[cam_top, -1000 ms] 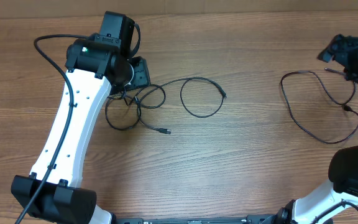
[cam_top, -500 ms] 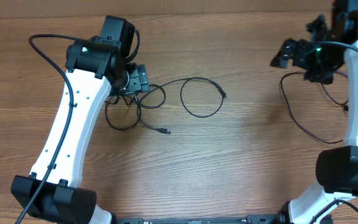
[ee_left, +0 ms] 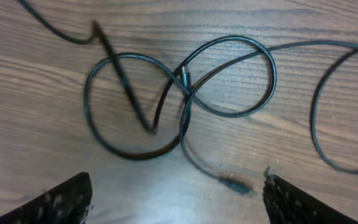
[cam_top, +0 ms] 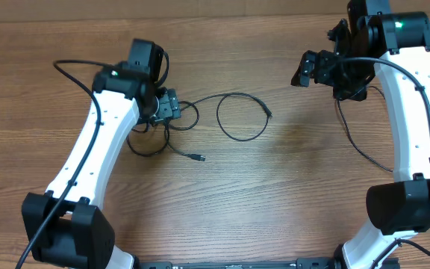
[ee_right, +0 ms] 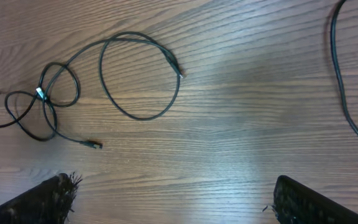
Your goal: Untangle cables
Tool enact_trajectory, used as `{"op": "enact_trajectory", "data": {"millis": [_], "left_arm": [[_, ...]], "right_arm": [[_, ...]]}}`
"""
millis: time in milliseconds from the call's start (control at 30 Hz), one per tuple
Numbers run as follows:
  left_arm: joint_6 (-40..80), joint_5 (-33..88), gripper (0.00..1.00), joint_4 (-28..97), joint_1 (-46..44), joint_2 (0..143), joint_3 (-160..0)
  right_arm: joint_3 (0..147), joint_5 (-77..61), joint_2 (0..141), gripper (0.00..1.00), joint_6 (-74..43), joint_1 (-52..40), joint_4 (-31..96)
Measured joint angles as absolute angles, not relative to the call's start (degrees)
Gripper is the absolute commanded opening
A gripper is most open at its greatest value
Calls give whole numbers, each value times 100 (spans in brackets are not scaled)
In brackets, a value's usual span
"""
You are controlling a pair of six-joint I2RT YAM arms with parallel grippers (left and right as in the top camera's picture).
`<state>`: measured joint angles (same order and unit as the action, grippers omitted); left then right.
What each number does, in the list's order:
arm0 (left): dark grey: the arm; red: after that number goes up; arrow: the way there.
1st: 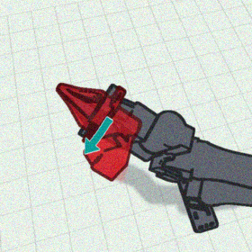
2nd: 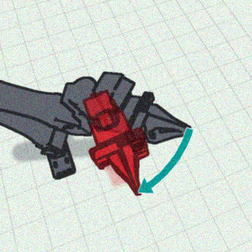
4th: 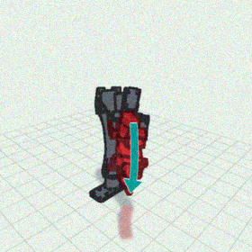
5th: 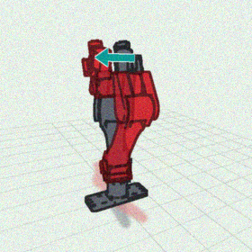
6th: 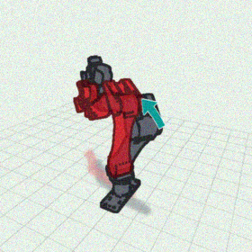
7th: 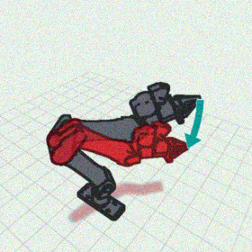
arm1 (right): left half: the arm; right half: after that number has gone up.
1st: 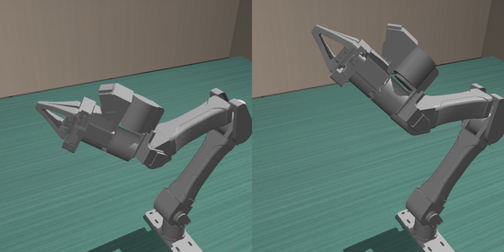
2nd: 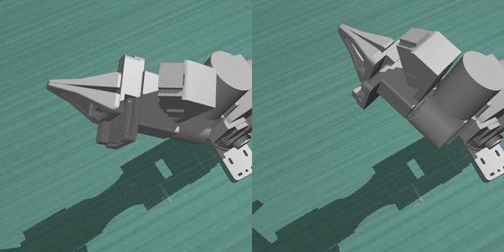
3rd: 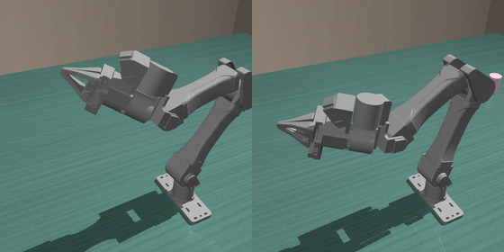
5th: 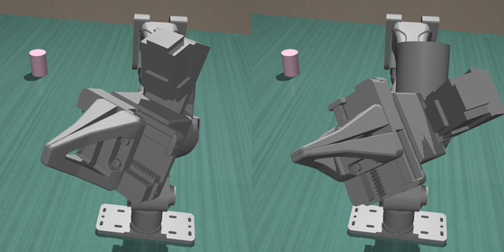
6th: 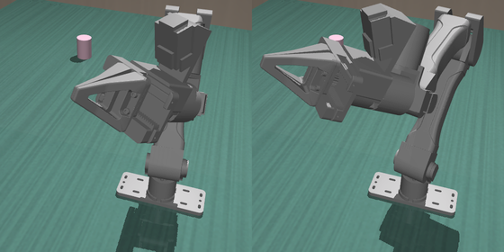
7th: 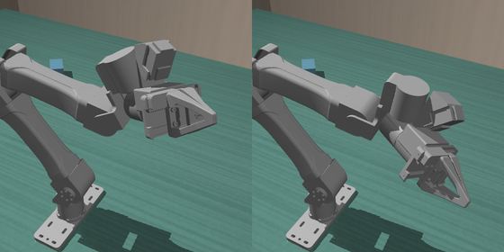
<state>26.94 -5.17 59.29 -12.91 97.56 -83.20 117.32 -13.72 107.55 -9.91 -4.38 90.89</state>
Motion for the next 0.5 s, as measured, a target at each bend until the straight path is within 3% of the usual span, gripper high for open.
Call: {"op": "enact_trajectory", "data": {"millis": [133,500], "left_arm": [[2714,-530,62,4928,-1293,9782,-7703],[2703,-843,56,4320,-1291,9797,-7153]], "right_arm": [[11732,-1374,10755,100,-1013,-499,9080],[11732,-1374,10755,100,-1031,-504,9085]]}}
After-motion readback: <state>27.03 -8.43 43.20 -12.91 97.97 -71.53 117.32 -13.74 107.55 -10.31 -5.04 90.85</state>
